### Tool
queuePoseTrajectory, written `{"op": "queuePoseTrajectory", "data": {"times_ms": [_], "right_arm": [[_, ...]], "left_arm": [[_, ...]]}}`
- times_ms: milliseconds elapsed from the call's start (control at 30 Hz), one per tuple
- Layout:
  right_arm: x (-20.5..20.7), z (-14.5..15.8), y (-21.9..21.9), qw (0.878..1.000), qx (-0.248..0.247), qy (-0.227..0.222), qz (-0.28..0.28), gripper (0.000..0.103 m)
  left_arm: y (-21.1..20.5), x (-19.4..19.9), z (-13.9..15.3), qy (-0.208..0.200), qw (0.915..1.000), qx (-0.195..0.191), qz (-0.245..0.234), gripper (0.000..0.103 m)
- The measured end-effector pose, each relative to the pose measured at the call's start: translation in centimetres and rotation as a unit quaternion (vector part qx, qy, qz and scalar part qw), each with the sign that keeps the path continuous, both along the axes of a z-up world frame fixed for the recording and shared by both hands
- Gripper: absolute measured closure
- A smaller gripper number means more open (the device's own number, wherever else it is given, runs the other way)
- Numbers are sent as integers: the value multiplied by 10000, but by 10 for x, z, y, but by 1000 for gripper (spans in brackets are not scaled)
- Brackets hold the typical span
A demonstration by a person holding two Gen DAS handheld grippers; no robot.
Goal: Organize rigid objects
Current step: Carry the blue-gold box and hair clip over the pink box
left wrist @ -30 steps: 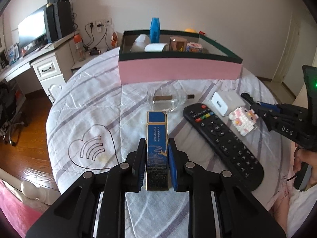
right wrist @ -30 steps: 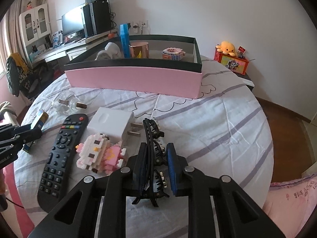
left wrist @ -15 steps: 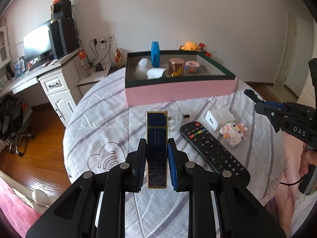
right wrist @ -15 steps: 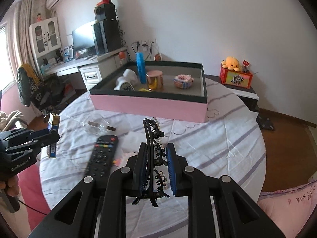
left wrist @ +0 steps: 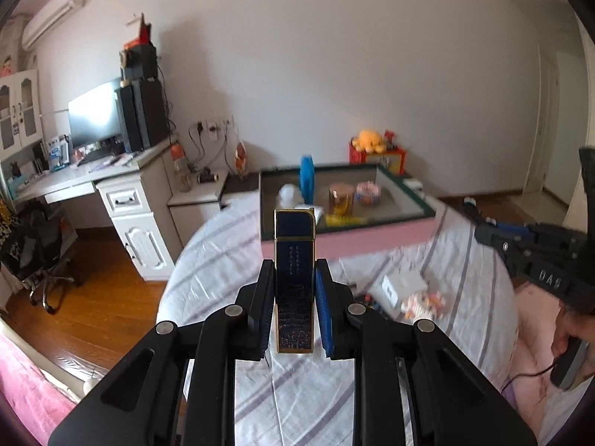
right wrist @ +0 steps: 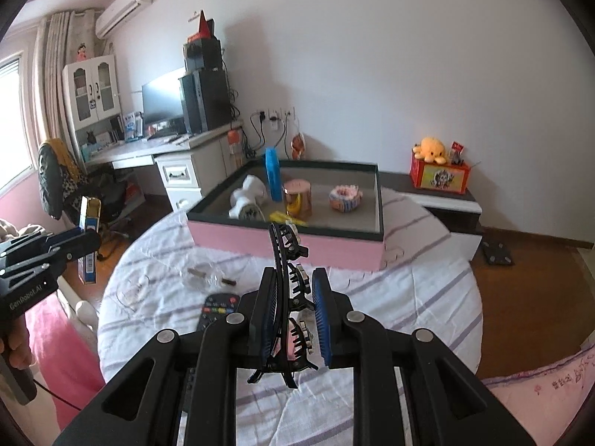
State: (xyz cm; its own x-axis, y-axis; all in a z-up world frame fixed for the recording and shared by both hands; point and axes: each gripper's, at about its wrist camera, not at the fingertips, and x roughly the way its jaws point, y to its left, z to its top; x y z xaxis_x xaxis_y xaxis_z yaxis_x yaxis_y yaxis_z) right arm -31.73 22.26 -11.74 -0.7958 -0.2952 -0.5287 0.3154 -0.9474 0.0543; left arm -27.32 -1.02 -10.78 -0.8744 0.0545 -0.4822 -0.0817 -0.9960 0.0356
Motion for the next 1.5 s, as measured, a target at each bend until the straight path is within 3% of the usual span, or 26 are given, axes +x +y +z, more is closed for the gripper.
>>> {"op": "queuePoseTrajectory", "data": {"times_ms": [267,600,1033,1267,1500], "right_arm": [[-8,20,-6,9997,23,239,84,84],[-43,27,-9,9994,34,254,229,83],[-132,7,-6,9992,236,-167,284,83],[-180,-27,-2,9966,443,-672,188,83],[-200,-51,-5,9936,582,-950,181,83]], "left_arm": [[-3,-5,33,463,9989,-69,-3,83],[22,-49,46,513,9979,-252,-311,83],[50,-155,25,-99,9962,-310,-802,83],[49,-205,-10,-608,9947,-419,-712,83],[31,-230,-49,-1098,9921,-453,-411,83]]}}
